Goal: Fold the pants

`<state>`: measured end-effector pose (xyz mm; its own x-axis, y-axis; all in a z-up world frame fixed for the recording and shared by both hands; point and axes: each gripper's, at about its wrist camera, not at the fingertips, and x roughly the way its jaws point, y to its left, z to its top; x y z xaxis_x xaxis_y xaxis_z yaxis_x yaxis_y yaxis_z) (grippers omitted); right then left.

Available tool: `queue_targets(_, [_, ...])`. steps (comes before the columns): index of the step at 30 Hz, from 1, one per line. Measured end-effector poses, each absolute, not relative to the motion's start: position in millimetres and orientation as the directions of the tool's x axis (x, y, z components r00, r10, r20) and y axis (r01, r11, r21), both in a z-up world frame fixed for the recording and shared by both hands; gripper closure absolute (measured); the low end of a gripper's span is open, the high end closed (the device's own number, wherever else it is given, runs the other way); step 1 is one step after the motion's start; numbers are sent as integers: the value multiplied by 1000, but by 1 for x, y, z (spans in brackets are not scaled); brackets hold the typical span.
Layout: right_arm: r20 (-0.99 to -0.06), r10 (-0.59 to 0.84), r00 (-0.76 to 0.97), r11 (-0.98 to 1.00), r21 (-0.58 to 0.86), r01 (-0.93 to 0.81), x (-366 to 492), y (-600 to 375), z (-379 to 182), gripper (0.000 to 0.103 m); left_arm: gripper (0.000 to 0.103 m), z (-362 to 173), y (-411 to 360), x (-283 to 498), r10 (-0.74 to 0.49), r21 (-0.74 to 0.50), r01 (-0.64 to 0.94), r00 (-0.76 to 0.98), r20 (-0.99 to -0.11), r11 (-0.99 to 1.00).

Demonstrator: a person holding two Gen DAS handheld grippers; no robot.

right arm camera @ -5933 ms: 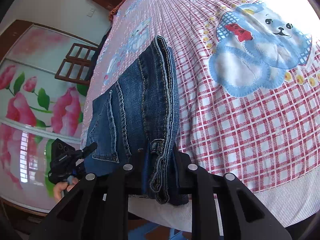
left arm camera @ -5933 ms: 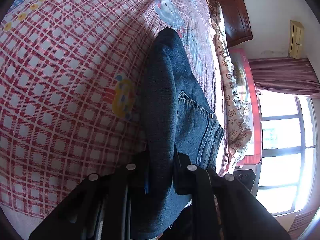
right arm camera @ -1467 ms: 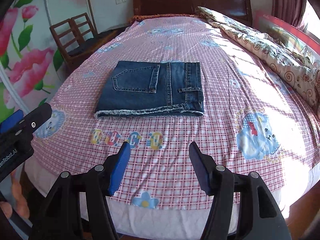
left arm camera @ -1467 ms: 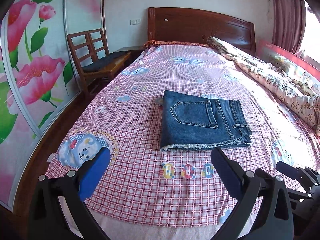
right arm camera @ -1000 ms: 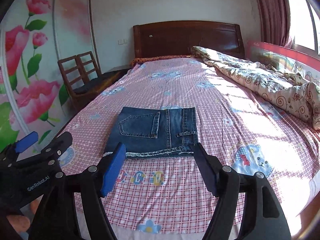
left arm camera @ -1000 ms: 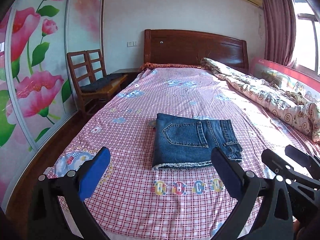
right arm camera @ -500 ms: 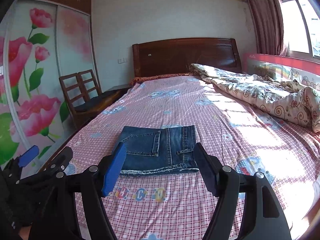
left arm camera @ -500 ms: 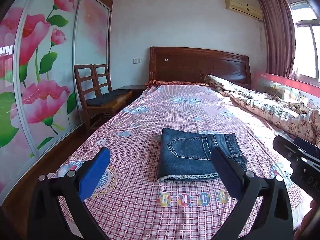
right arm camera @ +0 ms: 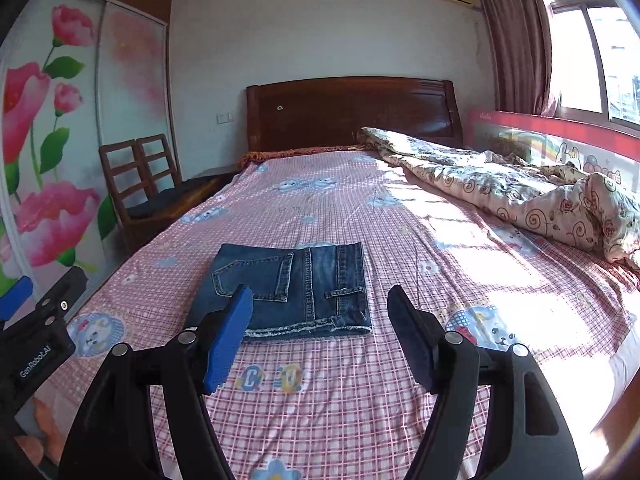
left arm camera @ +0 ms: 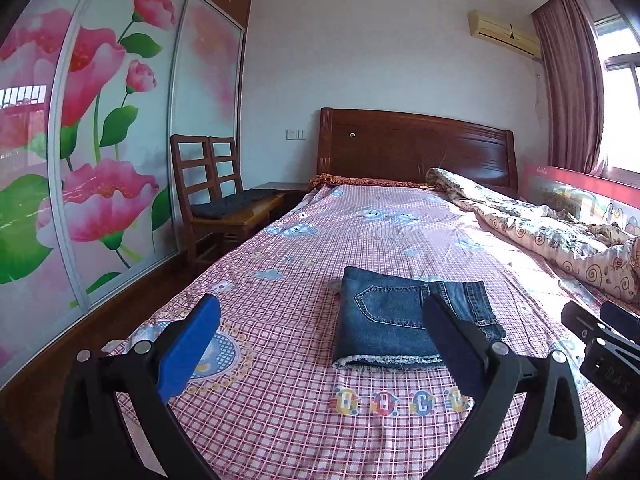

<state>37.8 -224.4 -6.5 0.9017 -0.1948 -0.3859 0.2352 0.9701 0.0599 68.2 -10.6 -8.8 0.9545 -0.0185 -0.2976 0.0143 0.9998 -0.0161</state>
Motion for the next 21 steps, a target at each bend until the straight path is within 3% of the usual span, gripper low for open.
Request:
queue_targets(5, [-349, -195, 917, 971, 64, 231, 33, -225, 1, 33, 2, -8, -13, 68, -37, -16, 34, 956, -290, 999])
queue_targets(21, [-370, -174, 913, 974, 75, 216, 34, -221, -2, 33, 2, -9, -14, 69, -64, -35, 56, 949, -308, 998])
